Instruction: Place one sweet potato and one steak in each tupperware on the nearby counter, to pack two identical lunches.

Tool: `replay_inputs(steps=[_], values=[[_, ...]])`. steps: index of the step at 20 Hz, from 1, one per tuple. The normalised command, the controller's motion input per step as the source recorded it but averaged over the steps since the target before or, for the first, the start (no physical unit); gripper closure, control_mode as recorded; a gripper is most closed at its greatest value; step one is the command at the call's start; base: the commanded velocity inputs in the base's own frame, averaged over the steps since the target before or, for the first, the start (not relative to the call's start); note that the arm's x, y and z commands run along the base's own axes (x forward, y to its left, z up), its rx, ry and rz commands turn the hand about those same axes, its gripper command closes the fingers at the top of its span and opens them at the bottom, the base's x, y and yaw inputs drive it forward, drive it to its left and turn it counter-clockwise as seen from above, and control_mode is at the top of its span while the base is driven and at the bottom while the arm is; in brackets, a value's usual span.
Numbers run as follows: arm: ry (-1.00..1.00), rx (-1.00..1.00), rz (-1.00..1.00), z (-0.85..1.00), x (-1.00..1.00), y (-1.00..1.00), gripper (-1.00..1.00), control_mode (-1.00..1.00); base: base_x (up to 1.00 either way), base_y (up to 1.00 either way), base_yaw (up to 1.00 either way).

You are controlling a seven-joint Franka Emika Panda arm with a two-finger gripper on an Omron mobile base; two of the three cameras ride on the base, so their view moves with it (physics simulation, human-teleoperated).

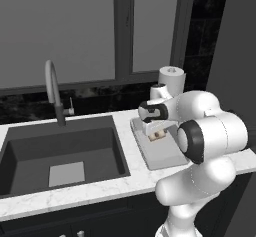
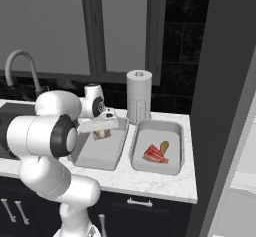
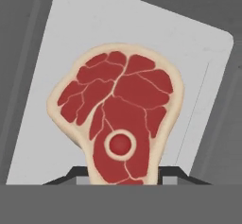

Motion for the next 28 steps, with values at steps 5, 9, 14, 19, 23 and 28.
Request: replay_inputs(steps=[5, 9, 14, 19, 23, 28], values=[[-0.07, 0.03, 0.00, -0.03, 0.33, 0.00, 1.00, -1.00, 0.00, 0.00, 0.00], [0.00, 0.01, 0.00, -0.23, 0.16, 0.00, 1.00, -1.00, 0.00, 0.00, 0.00], [0.00, 0.00, 0.00, -0.02, 0.00, 0.00, -1.00, -1.00, 0.00, 0.00, 0.00], [0.00, 0.00, 0.00, 0.00, 0.00, 0.00, -1.00, -1.00, 0.00, 0.00, 0.00], [0.00, -0.02, 0.00, 0.07, 0.00, 0.00, -1.00, -1.00, 0.00, 0.00, 0.00], [0.01, -0.01, -0.01, 0.40, -0.14, -0.09, -1.00, -1.00, 0.00, 0.00, 0.00]])
